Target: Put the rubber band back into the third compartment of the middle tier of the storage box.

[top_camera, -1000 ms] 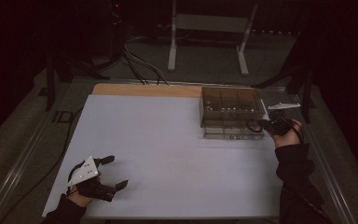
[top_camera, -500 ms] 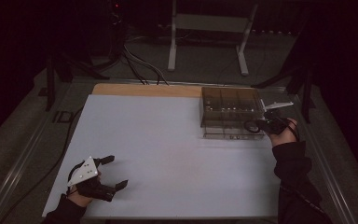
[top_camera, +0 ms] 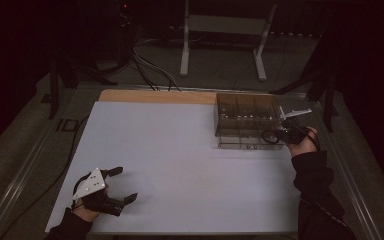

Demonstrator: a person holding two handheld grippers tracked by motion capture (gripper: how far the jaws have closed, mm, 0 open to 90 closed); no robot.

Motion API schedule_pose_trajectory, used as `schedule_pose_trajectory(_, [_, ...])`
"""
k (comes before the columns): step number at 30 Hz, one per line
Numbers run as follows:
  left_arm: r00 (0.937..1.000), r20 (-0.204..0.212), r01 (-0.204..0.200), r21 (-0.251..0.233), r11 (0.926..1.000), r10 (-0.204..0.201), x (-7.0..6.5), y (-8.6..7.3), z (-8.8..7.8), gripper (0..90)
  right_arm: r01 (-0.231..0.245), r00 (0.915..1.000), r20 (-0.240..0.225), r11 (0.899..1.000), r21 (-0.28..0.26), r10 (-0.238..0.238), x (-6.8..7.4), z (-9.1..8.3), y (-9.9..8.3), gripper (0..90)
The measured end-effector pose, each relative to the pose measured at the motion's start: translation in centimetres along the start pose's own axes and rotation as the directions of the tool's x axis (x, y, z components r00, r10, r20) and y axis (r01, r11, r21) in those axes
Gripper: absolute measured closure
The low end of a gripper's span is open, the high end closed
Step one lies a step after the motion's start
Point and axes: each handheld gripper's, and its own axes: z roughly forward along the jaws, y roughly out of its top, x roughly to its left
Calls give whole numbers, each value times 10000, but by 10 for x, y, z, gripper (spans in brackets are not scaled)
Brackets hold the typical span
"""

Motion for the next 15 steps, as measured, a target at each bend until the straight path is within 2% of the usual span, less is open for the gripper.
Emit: schedule_pose_trajectory(15, [10000,-7,6,-30,10000,-6,0,0,0,3,282,9996,-9,9982,521,-282,3,6,3,866])
